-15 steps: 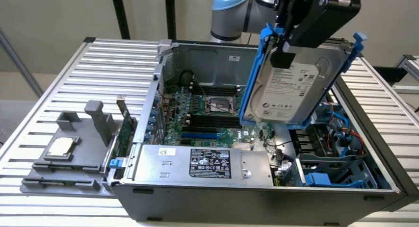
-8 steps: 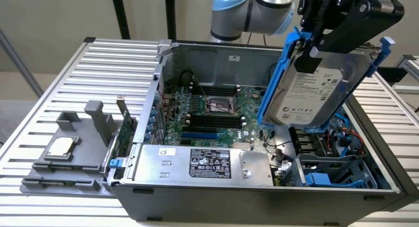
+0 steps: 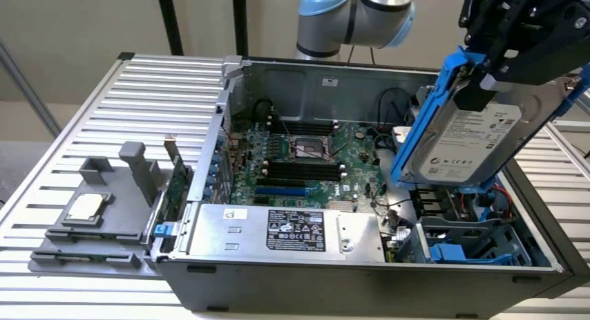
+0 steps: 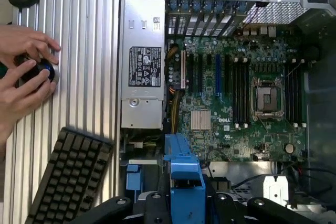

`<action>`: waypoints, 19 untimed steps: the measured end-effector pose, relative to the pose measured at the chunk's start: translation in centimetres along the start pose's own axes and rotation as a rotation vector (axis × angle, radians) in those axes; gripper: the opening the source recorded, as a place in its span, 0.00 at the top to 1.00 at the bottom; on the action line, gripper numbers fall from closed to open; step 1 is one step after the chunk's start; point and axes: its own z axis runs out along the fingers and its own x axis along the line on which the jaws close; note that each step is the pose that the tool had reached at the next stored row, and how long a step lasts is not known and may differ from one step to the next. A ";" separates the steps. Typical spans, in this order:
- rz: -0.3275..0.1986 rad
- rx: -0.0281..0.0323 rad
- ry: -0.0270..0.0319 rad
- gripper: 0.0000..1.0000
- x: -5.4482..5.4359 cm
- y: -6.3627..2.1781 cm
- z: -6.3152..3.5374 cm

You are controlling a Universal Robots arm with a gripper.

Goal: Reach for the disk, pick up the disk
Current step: 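Pick up the disk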

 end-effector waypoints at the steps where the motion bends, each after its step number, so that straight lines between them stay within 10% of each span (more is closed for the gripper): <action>1: 0.000 0.0000 -0.0005 0.67 0.1 -0.38 -0.03; 12: 0.000 0.0003 -0.0041 0.67 1.5 -4.36 -0.34; 19: -0.002 0.0003 -0.0040 0.67 2.2 -5.01 -0.41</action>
